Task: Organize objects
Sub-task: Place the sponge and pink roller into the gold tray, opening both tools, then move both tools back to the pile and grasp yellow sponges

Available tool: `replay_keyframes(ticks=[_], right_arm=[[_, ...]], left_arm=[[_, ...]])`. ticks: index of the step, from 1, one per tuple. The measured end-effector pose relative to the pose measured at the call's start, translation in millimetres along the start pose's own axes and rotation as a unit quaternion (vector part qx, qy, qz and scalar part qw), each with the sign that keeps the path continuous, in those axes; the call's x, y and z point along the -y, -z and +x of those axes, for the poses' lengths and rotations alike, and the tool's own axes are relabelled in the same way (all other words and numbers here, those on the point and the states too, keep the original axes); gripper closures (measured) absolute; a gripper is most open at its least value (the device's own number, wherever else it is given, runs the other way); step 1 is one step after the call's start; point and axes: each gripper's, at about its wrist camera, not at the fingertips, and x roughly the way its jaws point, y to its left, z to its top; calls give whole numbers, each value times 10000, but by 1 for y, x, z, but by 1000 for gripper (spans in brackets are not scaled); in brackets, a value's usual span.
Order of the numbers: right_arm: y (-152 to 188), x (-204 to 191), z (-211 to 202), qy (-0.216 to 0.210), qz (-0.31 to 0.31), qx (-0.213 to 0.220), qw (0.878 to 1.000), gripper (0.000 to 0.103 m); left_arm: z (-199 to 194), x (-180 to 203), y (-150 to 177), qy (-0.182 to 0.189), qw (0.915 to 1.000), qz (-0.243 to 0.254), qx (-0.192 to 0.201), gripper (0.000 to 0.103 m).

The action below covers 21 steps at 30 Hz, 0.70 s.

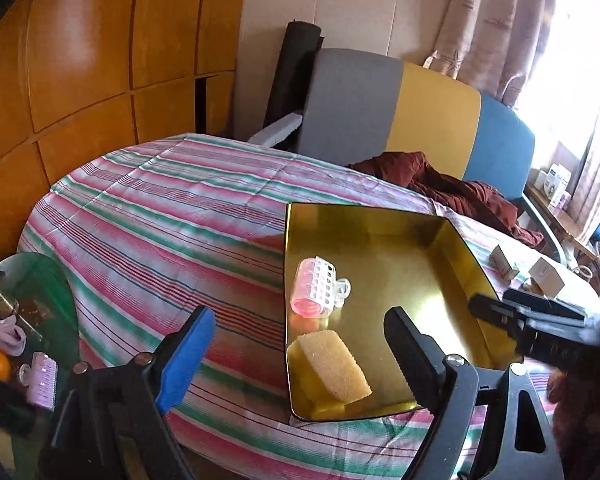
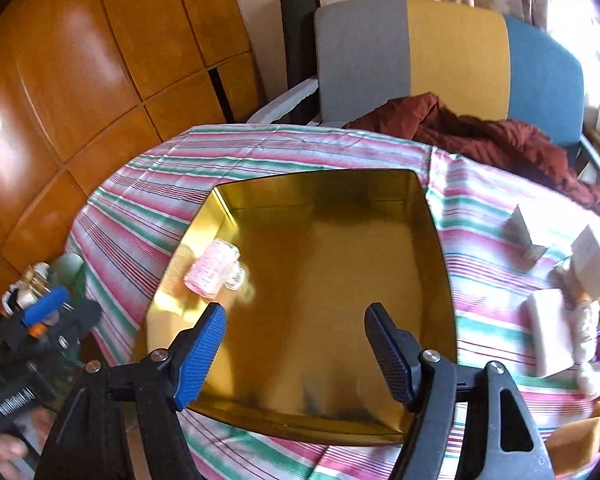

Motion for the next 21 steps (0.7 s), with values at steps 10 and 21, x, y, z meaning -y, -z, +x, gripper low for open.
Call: replay_keyframes(ticks=[10,21], right_arm=[[12,11,-6,167,56,62,9998,23],[22,30,-24,481,147,243,9984,22]], left_arm=[[-2,3,-2,-218,9997,64,-20,16],[-13,37,-8,-186,9984,496,206,7]])
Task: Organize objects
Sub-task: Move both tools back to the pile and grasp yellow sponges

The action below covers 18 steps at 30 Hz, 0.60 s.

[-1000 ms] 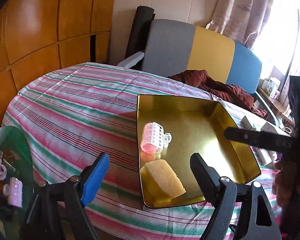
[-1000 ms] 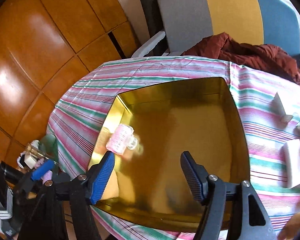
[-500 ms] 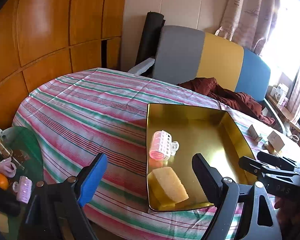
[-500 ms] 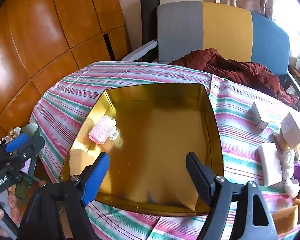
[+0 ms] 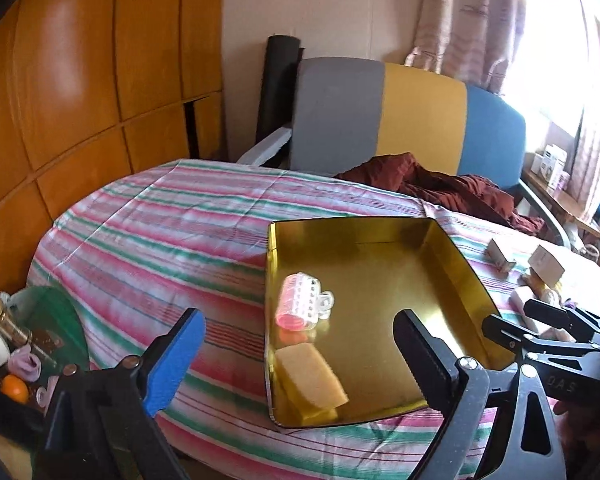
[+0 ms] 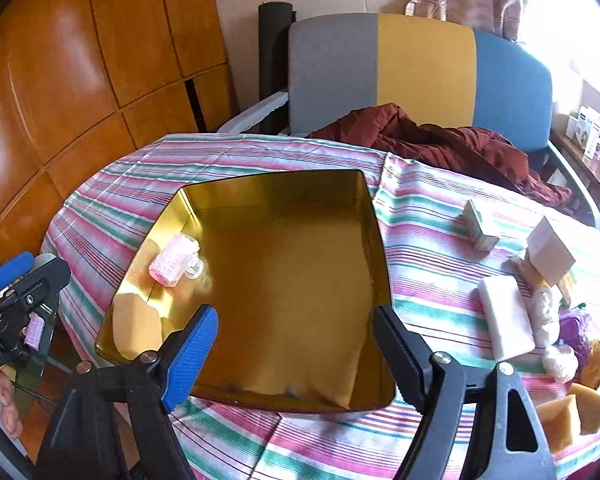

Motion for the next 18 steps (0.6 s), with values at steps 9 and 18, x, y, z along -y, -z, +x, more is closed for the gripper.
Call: replay_keyframes(ticks=[9,18], right_arm=[[9,21,-8,227,184,18,9996,22],[10,38,-16,582,185,207,9979,18]], left_arm=[[2,29,4,246,9991,338,-117,7],[6,48,5,318,9976,577,-194,7]])
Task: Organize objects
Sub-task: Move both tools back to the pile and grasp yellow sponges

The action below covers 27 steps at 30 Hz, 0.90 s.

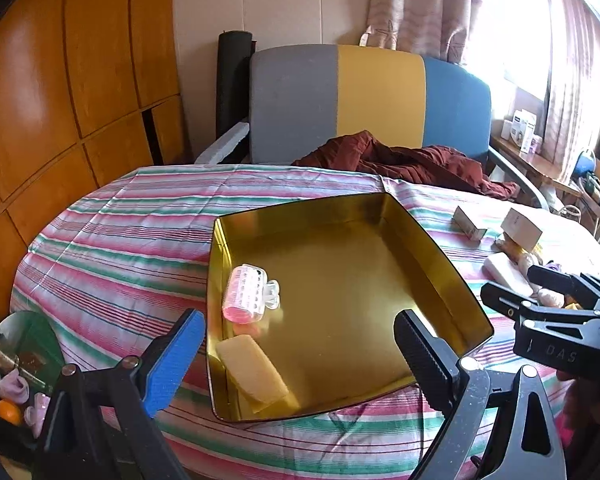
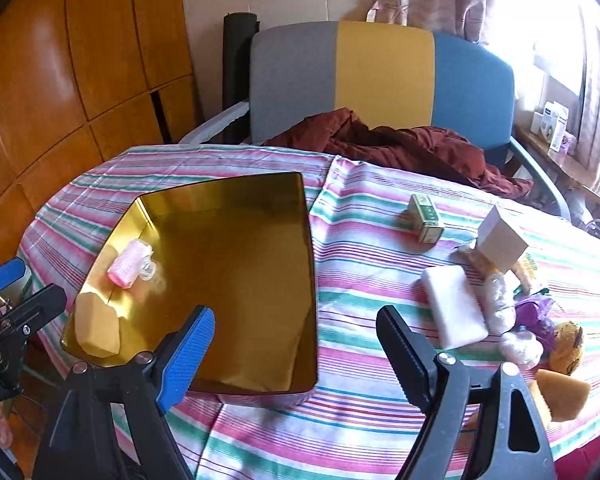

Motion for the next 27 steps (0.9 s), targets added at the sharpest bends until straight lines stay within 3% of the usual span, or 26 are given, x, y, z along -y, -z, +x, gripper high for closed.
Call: replay_keyframes(ticks=[7,15,22,27], right_arm=[[4,32,-2,289,228,-26,9993,18],[11,112,-24,1000,762,25,9921,18],[24,200,-56,1782,1599,166,9708,18],[38,255,-73,1982,2324,345,9516,18]], left_arm=[[3,15,-3,136,9996,230,-23,7],[5,46,-8,557,9967,585,-18,7],[14,87,-13,1040,9897,976,-83,7],[18,129,-16,1533,9777,1436,-85,7]])
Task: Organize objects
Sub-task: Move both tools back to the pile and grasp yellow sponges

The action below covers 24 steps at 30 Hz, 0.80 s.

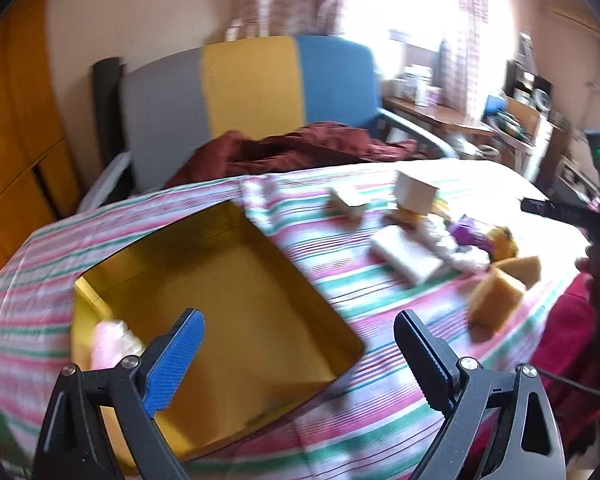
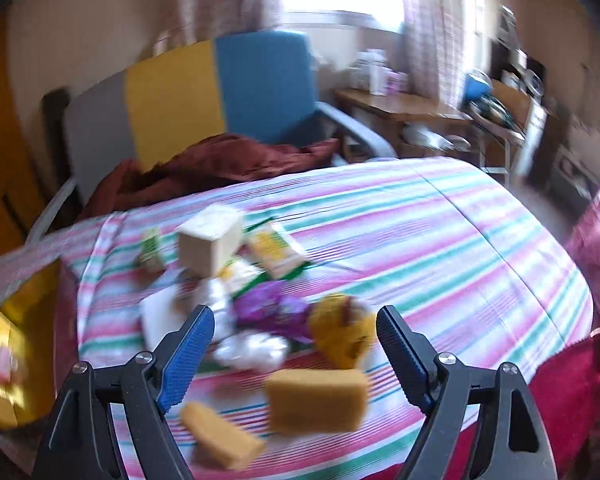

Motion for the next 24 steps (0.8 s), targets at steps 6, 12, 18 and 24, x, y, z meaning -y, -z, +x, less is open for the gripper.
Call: replay_keyframes(ticks=[6,12,18,24], right_arm=[[2,50,13,-328,973,-48,9947,18],[5,66,15,-702,1588,-67,9848,18],[7,71,22,-836,1782,-178,9803,18],[9,74,29,-857,1856,-350,9782,18]], left_arm=[[28,59,-16,681,9954,668,-28,7],[57,130,-16,1294,9814,1405,-183,7],[84,187,-8,1707,9653,1926,-436,7],[118,200,-4,1932,9625,1703,-857,44]])
